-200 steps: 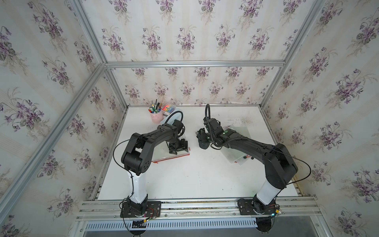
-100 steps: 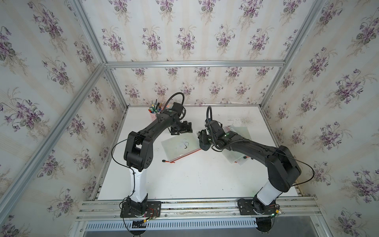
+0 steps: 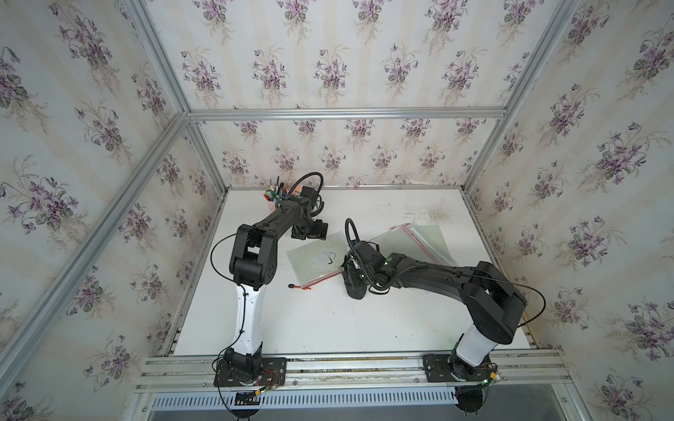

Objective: Wipe the document bag
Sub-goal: Adjust the document bag at the center of the board.

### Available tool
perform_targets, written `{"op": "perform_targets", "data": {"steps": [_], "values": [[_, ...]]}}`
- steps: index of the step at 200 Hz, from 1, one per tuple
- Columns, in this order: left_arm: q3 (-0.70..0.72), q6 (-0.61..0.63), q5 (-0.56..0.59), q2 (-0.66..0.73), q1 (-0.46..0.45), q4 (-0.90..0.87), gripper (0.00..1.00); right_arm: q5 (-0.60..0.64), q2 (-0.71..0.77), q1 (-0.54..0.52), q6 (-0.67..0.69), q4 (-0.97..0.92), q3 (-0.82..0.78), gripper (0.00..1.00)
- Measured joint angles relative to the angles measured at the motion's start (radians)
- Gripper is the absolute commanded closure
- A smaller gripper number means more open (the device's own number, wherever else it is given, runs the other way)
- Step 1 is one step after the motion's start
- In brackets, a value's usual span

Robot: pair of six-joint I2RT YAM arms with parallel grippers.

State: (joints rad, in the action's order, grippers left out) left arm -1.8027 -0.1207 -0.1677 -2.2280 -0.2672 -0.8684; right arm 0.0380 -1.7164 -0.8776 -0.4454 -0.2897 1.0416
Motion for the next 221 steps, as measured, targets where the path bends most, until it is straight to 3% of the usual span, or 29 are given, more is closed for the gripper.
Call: {"op": "perform_targets", "data": {"steps": [64, 96, 155, 180, 221], "values": [[0.129, -0.021, -0.012, 0.041, -0.002, 0.046, 0.10, 0.003, -0.098, 0.015, 0.027, 0.015, 0.118, 0.73], [0.277, -0.050, -0.052, 0.132, -0.011, 0.099, 0.13, 0.000, -0.110, 0.066, 0.035, 0.024, 0.122, 0.73], [0.586, -0.180, -0.295, 0.342, -0.085, 0.173, 0.13, 0.028, -0.115, 0.167, 0.080, 0.024, 0.151, 0.73], [0.605, -0.229, -0.323, 0.370, -0.090, 0.192, 0.11, 0.048, -0.074, 0.168, 0.090, 0.006, 0.138, 0.72], [0.519, -0.239, -0.292, 0.332, -0.062, 0.231, 0.11, 0.051, -0.027, 0.160, 0.080, 0.000, 0.095, 0.73]]}}
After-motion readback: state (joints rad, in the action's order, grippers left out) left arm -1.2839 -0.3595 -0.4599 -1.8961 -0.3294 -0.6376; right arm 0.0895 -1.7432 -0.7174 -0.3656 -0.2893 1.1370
